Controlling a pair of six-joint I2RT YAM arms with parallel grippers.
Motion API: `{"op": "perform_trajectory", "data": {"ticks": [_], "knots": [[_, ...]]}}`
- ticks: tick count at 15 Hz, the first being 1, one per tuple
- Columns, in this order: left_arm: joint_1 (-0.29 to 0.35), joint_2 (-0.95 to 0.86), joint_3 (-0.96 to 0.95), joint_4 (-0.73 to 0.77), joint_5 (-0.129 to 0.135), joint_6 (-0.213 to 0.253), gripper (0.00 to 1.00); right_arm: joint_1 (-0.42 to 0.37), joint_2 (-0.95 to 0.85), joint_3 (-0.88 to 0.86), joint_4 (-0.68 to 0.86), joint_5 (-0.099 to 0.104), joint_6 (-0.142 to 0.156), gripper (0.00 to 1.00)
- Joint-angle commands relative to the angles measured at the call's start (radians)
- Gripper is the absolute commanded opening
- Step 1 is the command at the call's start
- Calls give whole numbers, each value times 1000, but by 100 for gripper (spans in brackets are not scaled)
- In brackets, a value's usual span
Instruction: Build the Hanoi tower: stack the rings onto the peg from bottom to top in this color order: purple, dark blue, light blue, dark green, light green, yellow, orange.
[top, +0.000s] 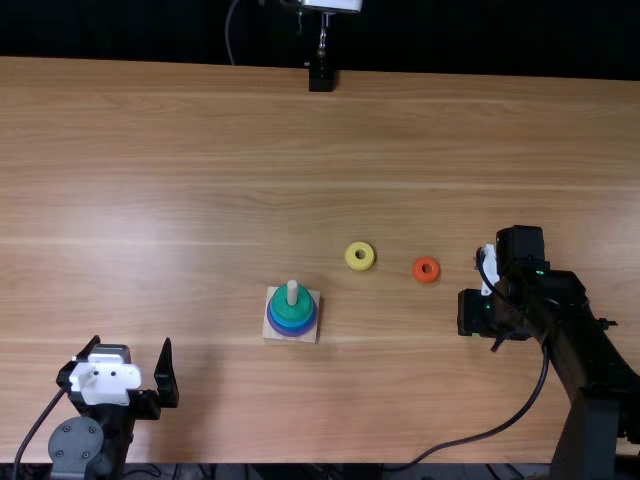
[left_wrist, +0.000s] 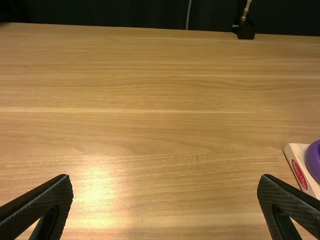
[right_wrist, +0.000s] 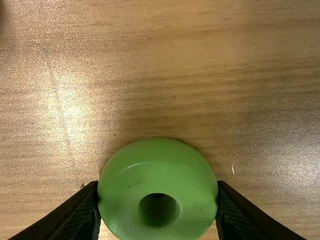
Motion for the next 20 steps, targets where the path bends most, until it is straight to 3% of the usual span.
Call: {"op": "perform_trajectory", "data": {"ticks": [1, 3, 4, 7, 9, 11, 16, 20], "knots": [[-6, -12, -112, -79, -2, 13, 100, -3, 11, 6, 2, 10, 8, 0], [-6, -12, -112, -79, -2, 13, 100, 48, 10, 93, -5, 59, 12, 0], [-6, -12, -112, -79, -2, 13, 100, 88, 6, 115, -7, 61, 12, 0], [-6, -12, -112, -79, -2, 13, 100, 166, -63, 230, -204, 52, 12, 0], [-6, -12, -112, -79, -2, 13, 100, 263, -66, 345, -351, 41, 5, 0], [-6, -12, -112, -79, -2, 13, 100, 321, -64, 466, -475, -5, 1, 0], [-6, -12, -112, -79, -2, 13, 100, 480, -58, 759, -587, -7, -3, 0], [-6, -12, -112, -79, -2, 13, 100, 585, -43, 883, -607, -7, -3, 0]]}}
